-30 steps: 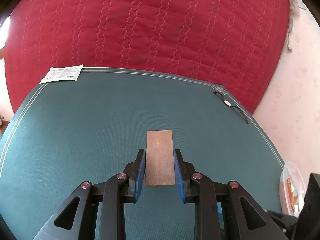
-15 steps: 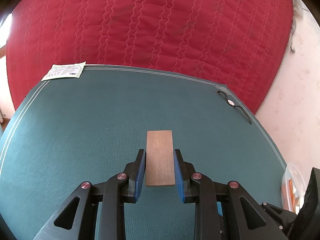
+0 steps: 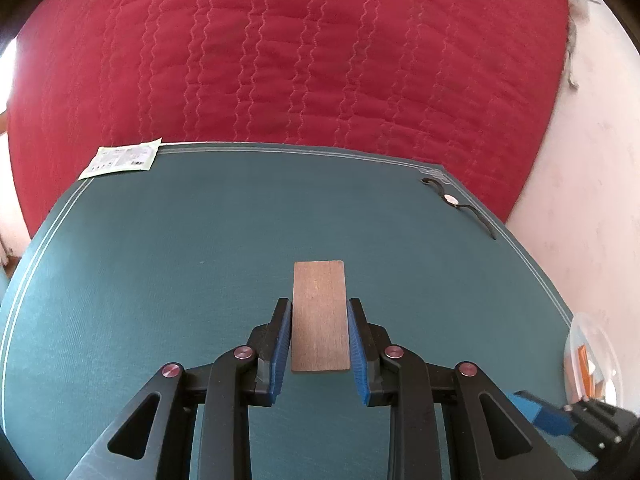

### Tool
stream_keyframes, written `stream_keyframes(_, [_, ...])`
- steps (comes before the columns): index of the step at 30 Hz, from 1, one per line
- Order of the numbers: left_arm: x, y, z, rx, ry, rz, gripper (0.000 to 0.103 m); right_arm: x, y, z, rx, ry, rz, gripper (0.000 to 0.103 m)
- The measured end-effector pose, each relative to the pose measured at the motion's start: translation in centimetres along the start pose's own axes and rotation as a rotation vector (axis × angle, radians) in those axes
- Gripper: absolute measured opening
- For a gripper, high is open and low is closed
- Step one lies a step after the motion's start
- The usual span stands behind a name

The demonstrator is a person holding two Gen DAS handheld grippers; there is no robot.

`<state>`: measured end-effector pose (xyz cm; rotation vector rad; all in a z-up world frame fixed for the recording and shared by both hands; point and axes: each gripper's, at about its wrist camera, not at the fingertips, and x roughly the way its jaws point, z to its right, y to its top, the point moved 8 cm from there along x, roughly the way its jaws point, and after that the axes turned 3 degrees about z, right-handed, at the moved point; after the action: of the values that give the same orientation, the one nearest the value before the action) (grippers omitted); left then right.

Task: Organize rigid objects
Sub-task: 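Carry blue block into basin and open right gripper while left holds brown block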

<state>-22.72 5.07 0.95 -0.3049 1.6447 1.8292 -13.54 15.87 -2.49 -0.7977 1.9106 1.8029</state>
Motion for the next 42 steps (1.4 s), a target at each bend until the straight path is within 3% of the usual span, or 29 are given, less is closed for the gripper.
stream_keyframes(15, [-1.1, -0.8, 3.5, 0.076, -0.022, 0.013, 0.029, -6.4, -0.5, 7.6, 0.092, -0.12, 0.066, 0.031])
stream_keyframes(42, [-3.0, -4.9, 10.6, 0.226, -0.064, -0.006, 0.029, -11.5, -4.2, 20.6, 0.272, -0.314, 0.085, 0.031])
